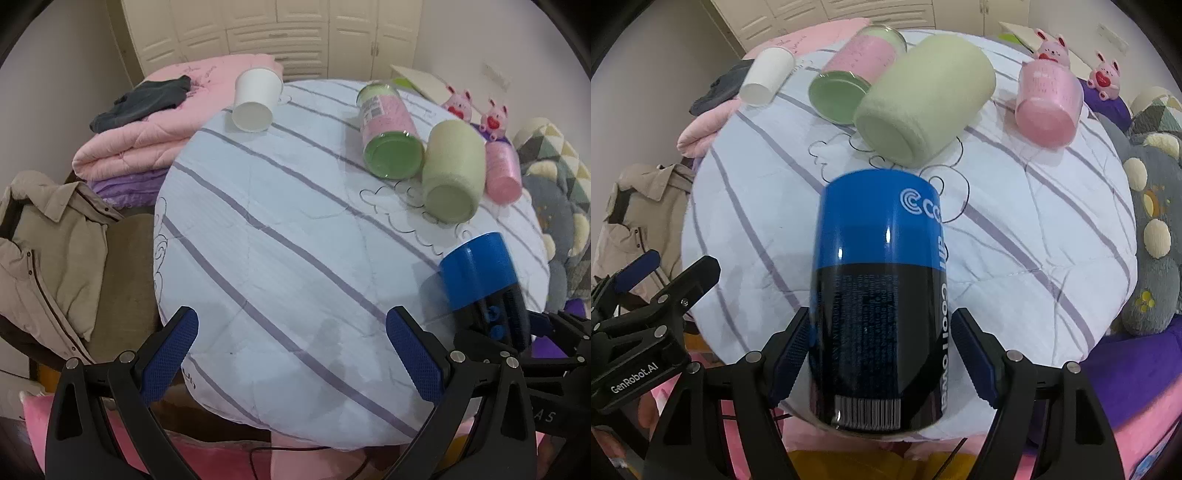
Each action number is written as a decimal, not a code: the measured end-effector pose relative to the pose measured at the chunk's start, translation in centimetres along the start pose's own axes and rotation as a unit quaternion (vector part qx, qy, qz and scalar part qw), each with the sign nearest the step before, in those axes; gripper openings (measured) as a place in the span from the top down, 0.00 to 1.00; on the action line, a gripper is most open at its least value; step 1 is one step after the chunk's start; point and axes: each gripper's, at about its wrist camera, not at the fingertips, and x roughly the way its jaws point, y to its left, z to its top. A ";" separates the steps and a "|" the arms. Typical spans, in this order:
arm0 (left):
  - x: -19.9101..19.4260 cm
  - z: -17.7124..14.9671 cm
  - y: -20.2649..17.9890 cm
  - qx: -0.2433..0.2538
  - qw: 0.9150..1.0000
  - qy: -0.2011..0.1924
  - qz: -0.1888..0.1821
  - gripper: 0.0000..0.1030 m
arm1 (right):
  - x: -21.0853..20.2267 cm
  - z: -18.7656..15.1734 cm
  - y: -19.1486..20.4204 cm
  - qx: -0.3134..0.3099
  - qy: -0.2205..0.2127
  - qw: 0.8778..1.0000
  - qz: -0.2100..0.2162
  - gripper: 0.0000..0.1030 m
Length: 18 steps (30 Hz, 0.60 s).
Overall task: Flip cup upright
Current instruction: 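Lift the blue-and-black can with the right tool and rotate it upright, then lower the can toward the left tool and grasp it with the left tool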
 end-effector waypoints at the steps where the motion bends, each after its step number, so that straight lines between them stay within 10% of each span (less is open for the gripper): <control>1: -0.3 -0.1 0.0 -0.003 1.000 -0.001 -0.006 0.00 | -0.3 0.0 0.0 -0.003 -0.003 1.000 0.000 0.25; 18: -2.8 0.0 -5.2 0.006 0.998 0.009 -0.063 0.00 | -6.0 -0.2 -4.7 0.032 -0.068 0.997 -0.013 0.25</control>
